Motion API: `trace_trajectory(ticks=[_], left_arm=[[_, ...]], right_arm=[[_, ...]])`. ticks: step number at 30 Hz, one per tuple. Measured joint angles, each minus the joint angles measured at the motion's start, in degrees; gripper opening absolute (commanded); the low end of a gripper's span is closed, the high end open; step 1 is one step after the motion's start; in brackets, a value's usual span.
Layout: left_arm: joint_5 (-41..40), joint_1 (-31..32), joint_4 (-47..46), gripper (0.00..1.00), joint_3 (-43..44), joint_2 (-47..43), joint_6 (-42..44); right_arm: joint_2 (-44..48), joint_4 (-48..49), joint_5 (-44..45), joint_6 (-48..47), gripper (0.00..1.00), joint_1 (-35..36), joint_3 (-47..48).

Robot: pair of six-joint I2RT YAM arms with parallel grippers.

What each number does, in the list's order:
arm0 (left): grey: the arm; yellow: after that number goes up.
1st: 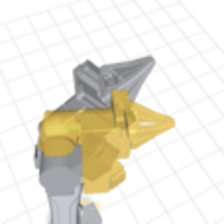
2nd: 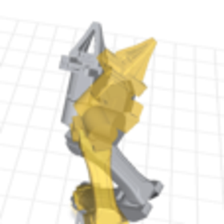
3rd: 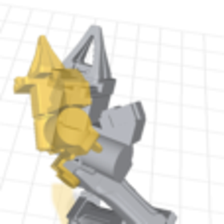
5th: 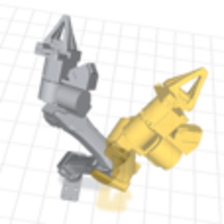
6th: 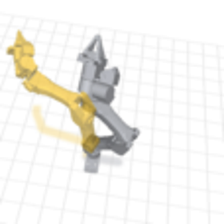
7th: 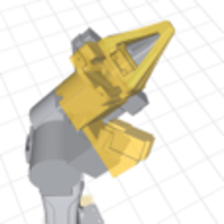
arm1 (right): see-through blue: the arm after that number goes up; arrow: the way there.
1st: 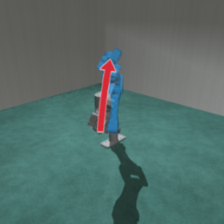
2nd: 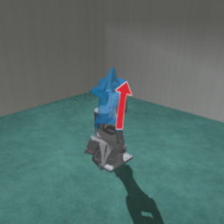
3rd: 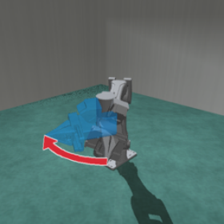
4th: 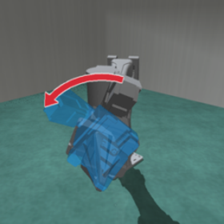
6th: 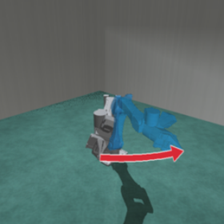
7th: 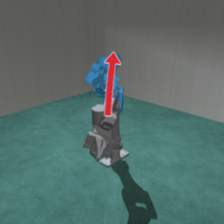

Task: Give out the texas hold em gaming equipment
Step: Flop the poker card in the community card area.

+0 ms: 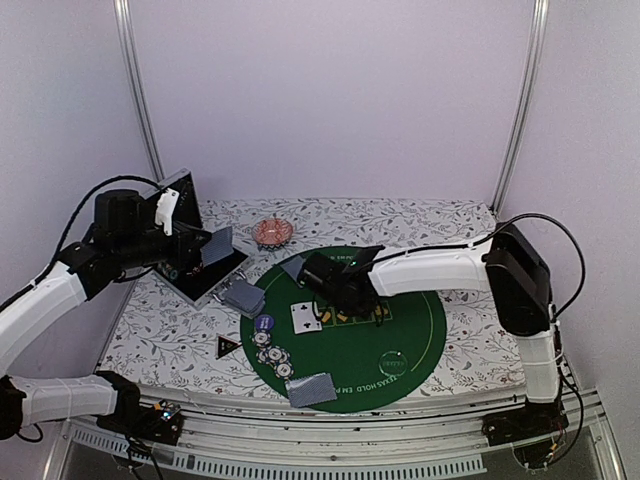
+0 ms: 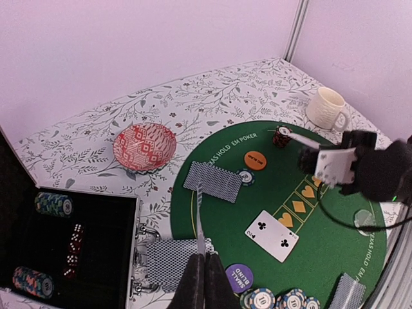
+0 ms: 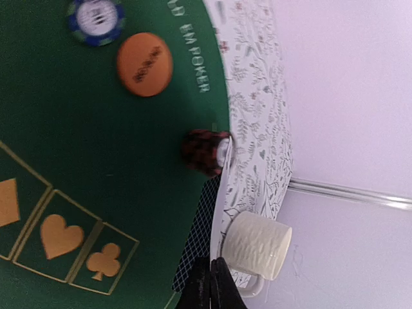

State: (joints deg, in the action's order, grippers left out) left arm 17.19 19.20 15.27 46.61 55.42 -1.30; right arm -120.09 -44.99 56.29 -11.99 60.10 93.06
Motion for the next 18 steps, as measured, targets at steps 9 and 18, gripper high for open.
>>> trace_trajectory(ticks=[9,18], left_arm=[[-0.11,-0.02,0.00,0.00,-0.17,0.00,0.48],[-0.24,-0.11,0.00,0.00,-0.22,0.00,0.74]], right_arm=[[-8.41,4.42,-14.21,-3.91,0.02,7.98,0.09],[-7.15,10.36,-31.08,-1.92,0.02,6.21,-0.02]])
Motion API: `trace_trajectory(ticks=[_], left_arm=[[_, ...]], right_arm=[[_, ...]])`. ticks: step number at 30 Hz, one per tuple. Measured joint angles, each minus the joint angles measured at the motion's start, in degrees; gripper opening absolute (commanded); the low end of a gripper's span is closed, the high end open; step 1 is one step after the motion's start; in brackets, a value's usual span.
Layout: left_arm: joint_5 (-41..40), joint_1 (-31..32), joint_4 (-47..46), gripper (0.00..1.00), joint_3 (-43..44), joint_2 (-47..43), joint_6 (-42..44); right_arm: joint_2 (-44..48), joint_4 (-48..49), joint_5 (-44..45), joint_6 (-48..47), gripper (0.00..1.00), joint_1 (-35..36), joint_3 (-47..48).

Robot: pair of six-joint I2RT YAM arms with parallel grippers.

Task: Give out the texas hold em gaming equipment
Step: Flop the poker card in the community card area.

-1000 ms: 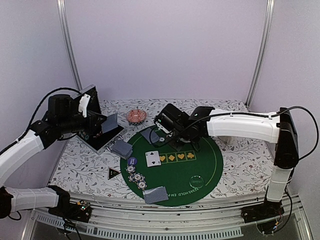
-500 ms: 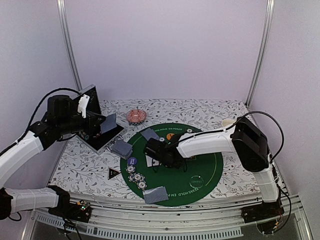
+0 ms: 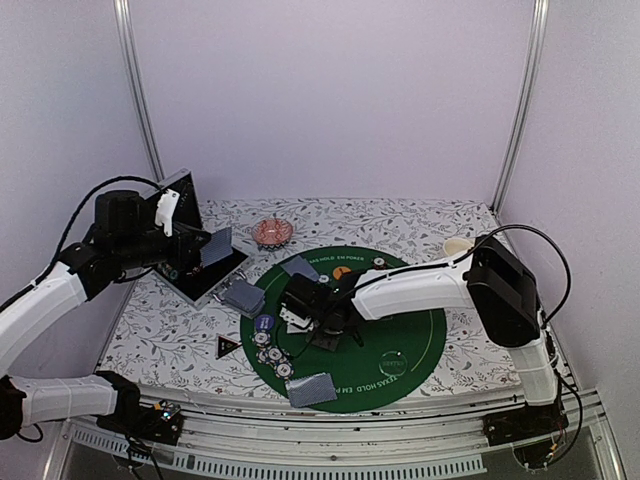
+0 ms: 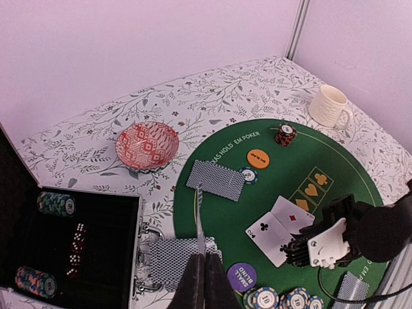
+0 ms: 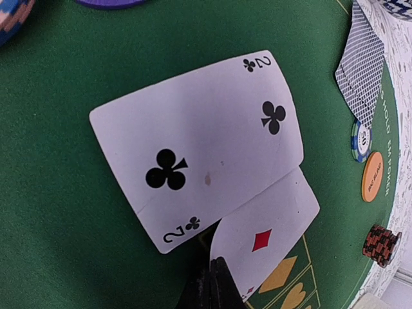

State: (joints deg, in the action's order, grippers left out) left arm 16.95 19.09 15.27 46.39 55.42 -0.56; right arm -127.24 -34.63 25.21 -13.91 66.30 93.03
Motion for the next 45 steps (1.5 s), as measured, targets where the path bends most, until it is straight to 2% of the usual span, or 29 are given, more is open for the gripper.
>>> trace_trajectory(ticks=[11,29,32,34,41,45], left_arm=[[-0.11,-0.04,0.00,0.00,-0.17,0.00,0.13],[-0.02,-0.04,0.00,0.00,-0.17,0.11,0.15],[0.13,-0.04,0.00,0.00,-0.17,0.11,0.15],[0.17,-0.04,0.00,0.00,-0.17,0.11,0.15],[0.76,-0.04,-0.02,0.00,-0.20,0.11,0.15],[3.15,-0.07,-0.57,0.00,-0.44,0.11,0.15]], right_arm=[[0.44,-0.09,-4.35,5.09,0.02,-3.37,0.70],[-1.57,-6.14,-7.96,14.21,0.03,-3.54,5.90],[-1.99,-6.56,-8.26,15.82,0.16,-3.54,6.97],[-2.40,-6.54,-8.81,16.57,0.31,-3.54,7.82],[-2.27,-6.99,-10.58,17.81,0.51,-3.54,7.93],[0.46,-7.21,-13.07,17.64,0.69,-3.56,8.04]])
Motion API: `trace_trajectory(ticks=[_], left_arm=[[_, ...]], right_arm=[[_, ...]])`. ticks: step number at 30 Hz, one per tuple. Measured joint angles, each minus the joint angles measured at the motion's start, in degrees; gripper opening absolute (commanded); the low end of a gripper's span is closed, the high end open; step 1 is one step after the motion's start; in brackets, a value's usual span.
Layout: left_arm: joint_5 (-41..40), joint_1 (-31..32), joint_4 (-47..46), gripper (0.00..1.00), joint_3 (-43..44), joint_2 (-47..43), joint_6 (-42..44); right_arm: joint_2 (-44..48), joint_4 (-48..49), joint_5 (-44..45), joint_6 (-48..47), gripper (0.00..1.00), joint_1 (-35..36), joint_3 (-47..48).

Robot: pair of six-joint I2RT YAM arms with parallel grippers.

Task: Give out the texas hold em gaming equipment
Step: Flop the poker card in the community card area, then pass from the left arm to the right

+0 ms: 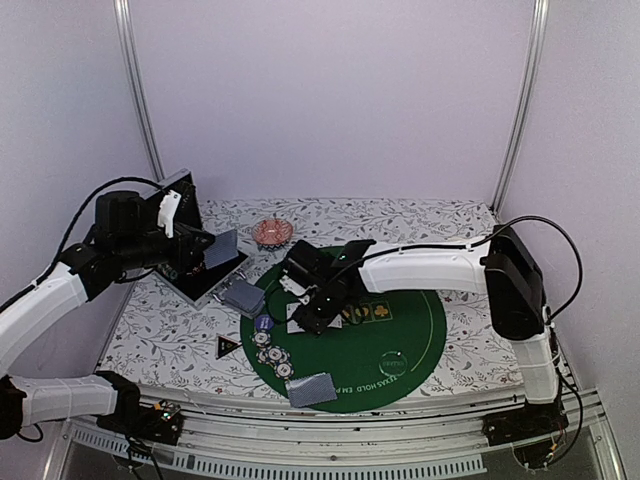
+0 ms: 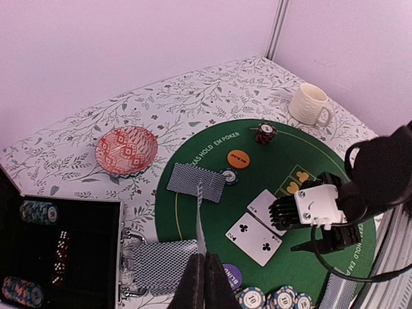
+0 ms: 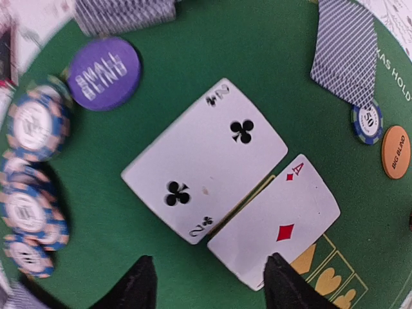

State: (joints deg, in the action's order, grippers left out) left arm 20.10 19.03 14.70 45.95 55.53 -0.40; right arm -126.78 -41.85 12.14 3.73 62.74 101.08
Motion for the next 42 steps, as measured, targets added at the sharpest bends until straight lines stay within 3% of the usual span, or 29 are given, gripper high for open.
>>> trace_trajectory(ticks=[4,7,11,14,20,22,31,42], left_arm=[[6.82,-0.02,-2.01,0.00,-0.33,-0.02,0.04],[14.47,0.50,-4.15,0.00,-1.29,-0.28,0.07],[23.28,2.84,-6.75,0.00,-2.49,-1.86,0.35],[29.55,5.20,-8.70,0.00,-2.82,-3.45,0.46],[35.17,6.99,-10.75,0.00,-2.84,-4.63,0.83],[36.09,7.02,-10.99,0.00,-2.84,-4.61,0.83],[37.31,7.08,-11.04,0.00,-2.84,-4.61,0.83],[37.27,7.10,-11.02,0.00,-2.84,-4.50,0.83]], right_arm=[[8.20,4.15,-7.48,-1.66,0.93,-0.52,-0.35],[17.33,13.62,-16.15,-3.21,0.97,-1.66,-4.44],[26.40,26.82,-26.73,-3.32,0.93,-4.31,-9.75],[27.21,34.29,-32.65,-2.54,0.87,-5.86,-11.17],[23.87,39.21,-42.71,-1.81,0.66,-6.27,-11.69],[23.67,39.91,-45.20,-1.60,0.63,-6.23,-12.55],[24.28,42.75,-50.95,-1.62,0.67,-6.25,-17.00],[30.82,47.50,-56.11,-1.55,0.85,-6.86,-22.40]])
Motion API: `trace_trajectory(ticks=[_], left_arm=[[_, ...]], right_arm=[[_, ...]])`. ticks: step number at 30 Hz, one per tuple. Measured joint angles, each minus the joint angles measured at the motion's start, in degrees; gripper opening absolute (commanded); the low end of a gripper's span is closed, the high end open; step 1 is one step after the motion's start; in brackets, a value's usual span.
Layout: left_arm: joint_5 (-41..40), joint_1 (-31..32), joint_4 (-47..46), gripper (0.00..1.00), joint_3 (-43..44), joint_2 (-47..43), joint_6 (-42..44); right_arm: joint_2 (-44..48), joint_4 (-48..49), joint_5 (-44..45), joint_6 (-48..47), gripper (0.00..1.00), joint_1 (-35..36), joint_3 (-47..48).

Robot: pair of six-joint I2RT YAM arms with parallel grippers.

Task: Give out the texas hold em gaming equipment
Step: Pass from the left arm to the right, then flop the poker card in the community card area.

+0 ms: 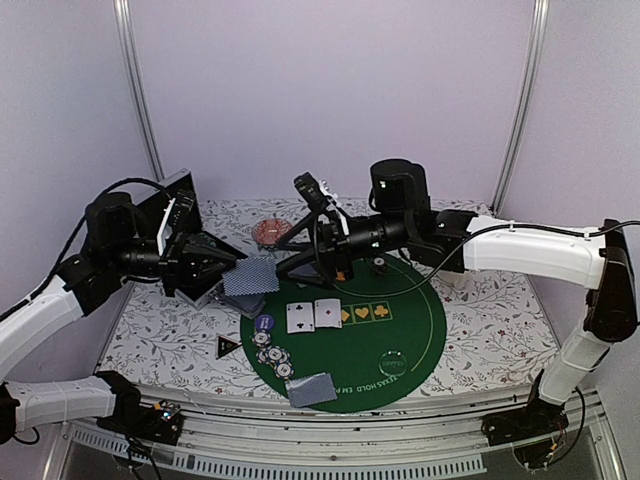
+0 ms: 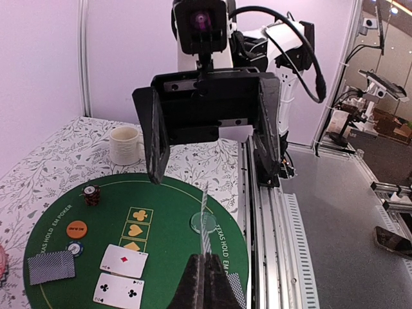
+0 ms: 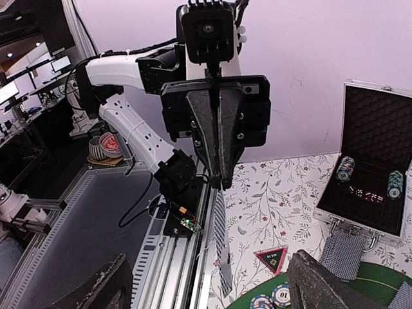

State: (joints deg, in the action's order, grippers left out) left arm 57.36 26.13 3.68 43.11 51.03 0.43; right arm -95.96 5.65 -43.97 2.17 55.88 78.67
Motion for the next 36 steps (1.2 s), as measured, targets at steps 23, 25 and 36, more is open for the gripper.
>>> trace_trajectory(ticks=[23,25,36], left_arm=[[-2.62,0.13,0.11,0.87,0.00,0.04,0.46],[-4.79,0.13,0.35,0.97,0.00,0.04,0.46],[-14.71,0.13,1.70,0.98,0.00,0.61,1.16]], right_arm=[[-3.06,0.44,7.67,2.03,0.02,0.74,-1.84],[-1.16,-2.75,13.29,1.79,0.02,0.22,-2.54],[-10.78,-30.40,65.22,-4.94,0.02,-0.72,3.26]])
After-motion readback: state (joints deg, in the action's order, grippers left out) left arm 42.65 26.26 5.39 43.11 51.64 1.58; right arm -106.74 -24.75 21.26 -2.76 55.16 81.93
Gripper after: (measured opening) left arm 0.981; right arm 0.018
